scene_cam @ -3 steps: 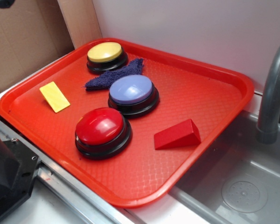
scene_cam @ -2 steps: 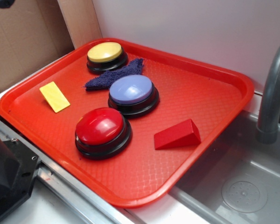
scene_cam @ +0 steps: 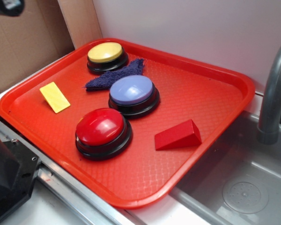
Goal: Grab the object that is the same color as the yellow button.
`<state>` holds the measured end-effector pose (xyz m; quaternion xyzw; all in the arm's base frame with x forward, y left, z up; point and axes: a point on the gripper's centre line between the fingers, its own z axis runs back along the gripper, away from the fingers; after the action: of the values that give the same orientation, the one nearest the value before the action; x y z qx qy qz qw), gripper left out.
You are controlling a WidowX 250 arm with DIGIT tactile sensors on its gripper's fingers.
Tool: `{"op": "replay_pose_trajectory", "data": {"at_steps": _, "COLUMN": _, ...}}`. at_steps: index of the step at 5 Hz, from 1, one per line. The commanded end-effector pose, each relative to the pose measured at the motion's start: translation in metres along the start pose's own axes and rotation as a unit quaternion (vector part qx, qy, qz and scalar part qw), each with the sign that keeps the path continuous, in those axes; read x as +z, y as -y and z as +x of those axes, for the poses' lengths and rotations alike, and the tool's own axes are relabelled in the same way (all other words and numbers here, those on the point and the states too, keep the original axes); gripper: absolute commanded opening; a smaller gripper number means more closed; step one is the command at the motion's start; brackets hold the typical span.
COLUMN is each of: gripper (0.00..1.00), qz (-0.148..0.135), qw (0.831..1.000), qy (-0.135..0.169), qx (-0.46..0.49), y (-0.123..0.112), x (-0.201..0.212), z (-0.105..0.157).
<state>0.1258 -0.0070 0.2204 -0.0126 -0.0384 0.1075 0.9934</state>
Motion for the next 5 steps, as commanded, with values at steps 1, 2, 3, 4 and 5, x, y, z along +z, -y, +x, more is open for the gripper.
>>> {"op": "replay_pose_trajectory", "data": {"at_steps": 1, "gripper": 1.00, "qz": -0.025, "qw": 0.981, "qy": -0.001, "qx": 0.193, "y": -0.018, "x": -0.033, "z": 0.021}}
{"op": "replay_pose_trajectory", "data": {"at_steps": 2, "gripper": 1.00, "qz": -0.012, "qw": 0.951, "qy": 0.018, "qx": 0.309, "y": -0.030, "x": -0.058, "z": 0.026}}
{"op": "replay_pose_trajectory", "data": {"at_steps": 3, "gripper": 1.00, "qz": 0.009, "qw": 0.931, "qy": 0.034, "qx": 0.364, "y": -0.035, "x": -0.077, "z": 0.030}}
{"op": "replay_pose_trajectory", "data": {"at_steps": 4, "gripper": 1.00, "qz": 0.047, "qw": 0.897, "qy": 0.066, "qx": 0.435, "y": -0.048, "x": -0.107, "z": 0.043}}
{"op": "replay_pose_trajectory", "data": {"at_steps": 5, "gripper": 1.00, "qz": 0.063, "qw": 0.861, "qy": 0.093, "qx": 0.496, "y": -0.065, "x": -0.143, "z": 0.053}}
